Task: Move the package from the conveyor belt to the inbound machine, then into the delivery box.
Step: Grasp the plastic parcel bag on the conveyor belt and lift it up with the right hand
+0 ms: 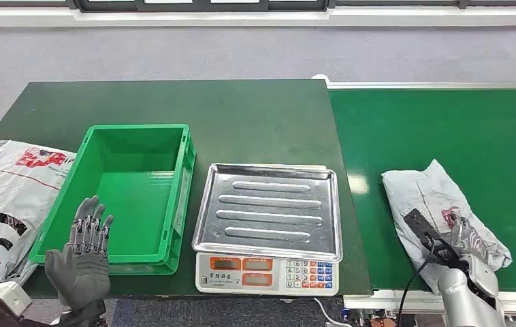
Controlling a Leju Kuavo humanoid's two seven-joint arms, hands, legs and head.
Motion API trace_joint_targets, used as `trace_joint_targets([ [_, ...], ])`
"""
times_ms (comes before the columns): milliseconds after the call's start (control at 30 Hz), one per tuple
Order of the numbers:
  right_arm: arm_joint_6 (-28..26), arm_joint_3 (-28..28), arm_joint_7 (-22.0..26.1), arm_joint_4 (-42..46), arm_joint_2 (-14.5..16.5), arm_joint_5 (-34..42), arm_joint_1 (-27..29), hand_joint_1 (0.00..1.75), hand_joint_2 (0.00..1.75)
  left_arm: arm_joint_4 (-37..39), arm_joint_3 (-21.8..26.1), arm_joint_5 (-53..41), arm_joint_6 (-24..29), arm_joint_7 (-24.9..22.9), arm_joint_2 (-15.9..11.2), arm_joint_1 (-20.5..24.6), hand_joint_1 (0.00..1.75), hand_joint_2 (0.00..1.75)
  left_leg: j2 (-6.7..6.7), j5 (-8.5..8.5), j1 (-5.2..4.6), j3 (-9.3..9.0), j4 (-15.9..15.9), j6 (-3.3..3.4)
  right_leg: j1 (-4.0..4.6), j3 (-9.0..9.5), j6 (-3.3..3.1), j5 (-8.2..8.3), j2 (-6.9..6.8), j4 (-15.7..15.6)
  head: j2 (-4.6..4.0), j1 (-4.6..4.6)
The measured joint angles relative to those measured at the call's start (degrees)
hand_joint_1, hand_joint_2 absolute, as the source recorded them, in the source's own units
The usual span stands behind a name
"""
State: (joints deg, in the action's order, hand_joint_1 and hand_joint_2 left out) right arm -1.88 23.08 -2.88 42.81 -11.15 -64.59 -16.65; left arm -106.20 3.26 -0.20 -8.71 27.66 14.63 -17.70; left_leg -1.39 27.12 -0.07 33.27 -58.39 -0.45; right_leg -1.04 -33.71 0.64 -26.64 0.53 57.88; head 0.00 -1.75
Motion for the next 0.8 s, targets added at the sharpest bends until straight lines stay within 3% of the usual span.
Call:
trace_joint_targets([
  [133,1.0,-0.1,-0.4,0.2,0.0,-0.5,0.4,0.01,1.75,0.2,-0.4,0.0,0.1,-0.3,0.0,0.1,0.00,0.00,-0.02,0.00,0.00,-0.01,0.0,0.00,0.00,0.02,0.00,0.00,-0.02,0.0,0.00,0.00],
  [167,1.6,-0.2,-0.7,0.4,0.0,-0.9,0.6,0.32,1.75,0.2,-0.6,-0.1,0.1,-0.3,-0.1,0.2,0.00,0.00,-0.03,0.00,0.00,-0.01,0.0,0.00,0.00,0.02,0.00,0.00,-0.03,0.0,0.00,0.00],
  [267,3.7,-0.9,-1.2,1.1,0.0,-2.7,1.3,1.61,1.75,0.4,-1.0,-0.4,0.1,-0.6,-0.1,0.5,0.00,0.00,-0.06,0.01,0.00,-0.03,0.0,0.01,0.00,0.06,0.02,-0.02,-0.08,0.0,0.00,0.00],
  [300,4.2,-1.3,-1.1,1.4,0.0,-3.5,1.7,1.75,1.75,0.5,-1.1,-0.5,0.1,-0.6,-0.1,0.6,0.00,0.00,-0.07,0.01,0.00,-0.04,0.0,0.02,0.00,0.08,0.03,-0.03,-0.10,0.0,0.00,0.00],
  [500,4.8,-4.2,-0.8,5.5,0.0,-6.7,4.8,1.75,1.75,0.8,-1.3,-0.5,0.2,-0.8,-0.2,0.8,0.00,0.00,-0.12,0.02,0.00,-0.04,0.0,0.04,-0.01,0.14,0.06,-0.05,-0.15,0.0,0.00,0.00],
  [800,0.8,-6.3,-2.4,10.7,0.4,-7.6,6.9,1.75,1.75,0.8,-1.3,0.2,0.2,-0.7,-0.3,0.8,0.00,0.00,-0.15,0.02,0.00,-0.02,0.0,0.03,0.00,0.13,0.06,-0.05,-0.16,0.0,0.00,0.00],
])
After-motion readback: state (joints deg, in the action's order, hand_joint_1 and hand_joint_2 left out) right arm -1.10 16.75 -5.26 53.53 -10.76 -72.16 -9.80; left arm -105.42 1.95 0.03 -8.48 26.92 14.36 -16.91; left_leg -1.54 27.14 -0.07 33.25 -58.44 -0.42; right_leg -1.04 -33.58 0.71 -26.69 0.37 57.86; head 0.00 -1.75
